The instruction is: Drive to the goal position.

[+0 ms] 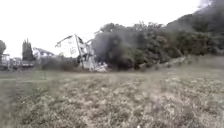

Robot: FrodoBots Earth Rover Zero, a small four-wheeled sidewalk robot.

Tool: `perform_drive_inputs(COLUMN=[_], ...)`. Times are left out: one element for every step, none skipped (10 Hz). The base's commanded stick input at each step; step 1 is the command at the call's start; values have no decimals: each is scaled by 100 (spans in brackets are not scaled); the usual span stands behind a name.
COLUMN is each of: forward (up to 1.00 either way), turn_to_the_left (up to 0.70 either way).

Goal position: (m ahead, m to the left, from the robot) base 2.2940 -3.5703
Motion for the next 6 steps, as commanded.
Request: perform_drive_inputs(forward=[50, 50, 50, 50, 50, 50], turn_to_the_left=[4, 4, 3, 4, 4, 4])
